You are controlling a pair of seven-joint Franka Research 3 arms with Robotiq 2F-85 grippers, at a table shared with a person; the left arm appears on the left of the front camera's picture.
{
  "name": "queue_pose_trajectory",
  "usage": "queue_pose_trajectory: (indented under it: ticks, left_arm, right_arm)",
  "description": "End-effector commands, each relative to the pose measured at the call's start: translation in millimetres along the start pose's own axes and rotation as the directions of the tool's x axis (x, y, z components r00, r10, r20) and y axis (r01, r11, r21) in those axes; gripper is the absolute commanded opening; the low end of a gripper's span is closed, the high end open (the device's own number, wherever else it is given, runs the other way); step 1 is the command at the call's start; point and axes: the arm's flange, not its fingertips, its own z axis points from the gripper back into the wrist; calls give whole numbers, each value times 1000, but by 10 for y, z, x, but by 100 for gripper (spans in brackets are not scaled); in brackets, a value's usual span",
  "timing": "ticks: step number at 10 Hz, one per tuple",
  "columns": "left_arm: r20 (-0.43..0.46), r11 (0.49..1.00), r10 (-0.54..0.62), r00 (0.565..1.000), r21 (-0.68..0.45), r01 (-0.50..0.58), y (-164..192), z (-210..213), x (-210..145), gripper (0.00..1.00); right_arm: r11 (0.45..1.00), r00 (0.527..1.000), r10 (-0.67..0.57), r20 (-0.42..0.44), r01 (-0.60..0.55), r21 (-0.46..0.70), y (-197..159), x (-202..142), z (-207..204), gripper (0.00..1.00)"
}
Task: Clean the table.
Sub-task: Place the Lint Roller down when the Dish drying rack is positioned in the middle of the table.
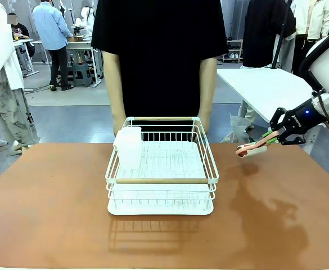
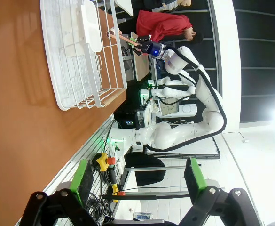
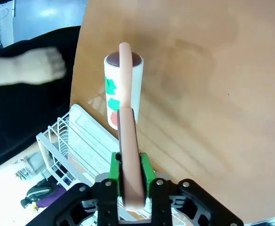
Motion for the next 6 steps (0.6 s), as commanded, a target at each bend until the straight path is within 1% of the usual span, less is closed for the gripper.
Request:
queue_pose_trajectory:
  ticks: [1,4,6]
  left_arm:
    - [1,1000,-3,1000,-2,3,-6,23,-18,100]
    - [1,1000,-3,1000,-2,3,-6,23,-18,100]
    - [1,1000,-3,1000,-2,3,-6,23,-18,100]
  right_arm:
    - [999,998,-44,-37,45,30,14,118,-63,22]
    - [993,993,-114,25,113,30,-28,190,-131,22]
    - [993,993,-120,15,120,-6,-79,197,-249,22]
